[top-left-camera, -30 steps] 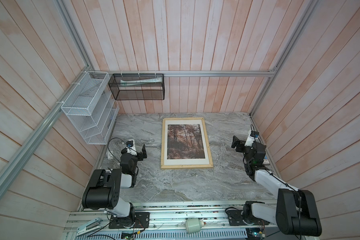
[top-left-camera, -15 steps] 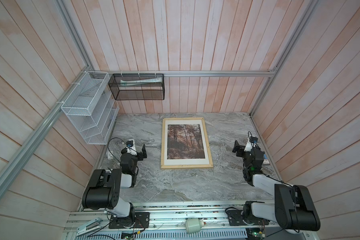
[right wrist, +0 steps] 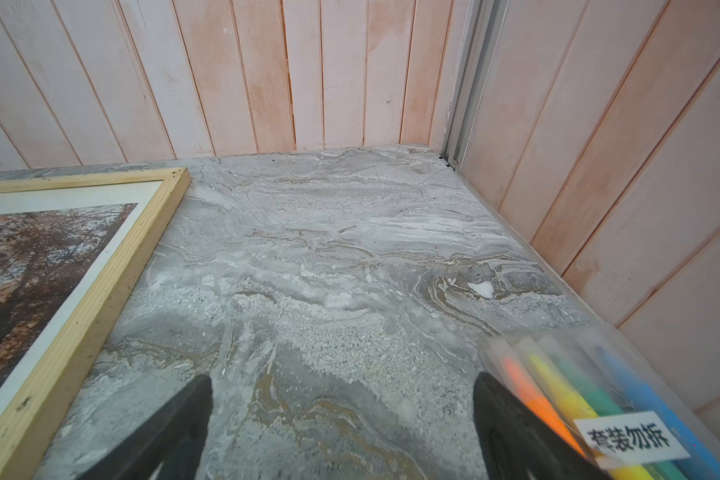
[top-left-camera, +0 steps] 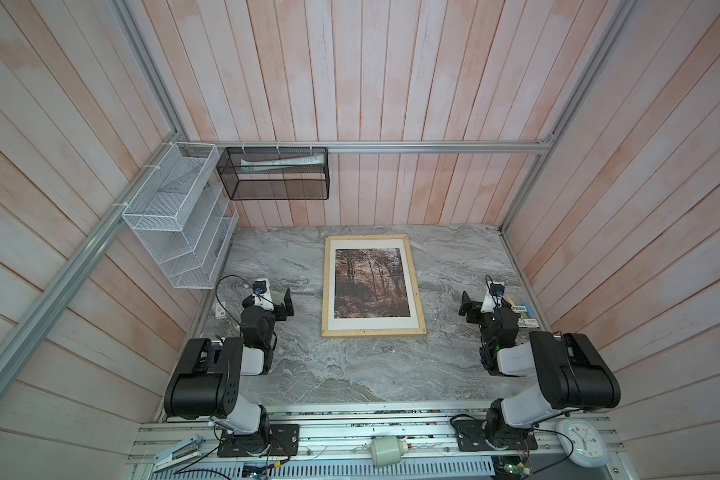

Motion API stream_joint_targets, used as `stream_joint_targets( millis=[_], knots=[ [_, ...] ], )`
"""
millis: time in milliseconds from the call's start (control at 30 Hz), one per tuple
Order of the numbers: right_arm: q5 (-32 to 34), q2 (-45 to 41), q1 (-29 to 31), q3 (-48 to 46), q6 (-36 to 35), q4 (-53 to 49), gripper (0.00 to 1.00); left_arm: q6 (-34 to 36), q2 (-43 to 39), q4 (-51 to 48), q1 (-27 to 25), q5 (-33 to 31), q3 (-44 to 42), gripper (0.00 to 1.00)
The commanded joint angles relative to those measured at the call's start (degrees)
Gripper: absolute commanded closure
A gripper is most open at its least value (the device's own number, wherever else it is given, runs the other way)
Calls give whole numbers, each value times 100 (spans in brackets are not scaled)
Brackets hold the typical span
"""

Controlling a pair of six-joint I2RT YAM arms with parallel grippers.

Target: Put the photo into the frame

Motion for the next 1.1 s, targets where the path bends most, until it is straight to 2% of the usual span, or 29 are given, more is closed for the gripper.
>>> stream_joint_targets(
  millis=[0, 67, 167, 1067],
  knots=[
    [-155, -210, -21, 196, -93, -117, 2, 9, -13, 33, 21, -29, 89, 0],
    [-105, -123, -21, 108, -11, 198, 2, 7, -15, 34, 21, -29, 87, 0],
    [-140, -189, -22, 175, -66, -38, 2, 11, -23, 28, 21, -29, 89, 0],
    [-137, -168, -22, 168, -63, 2, 2, 3, -19, 33, 21, -29, 86, 0]
  ],
)
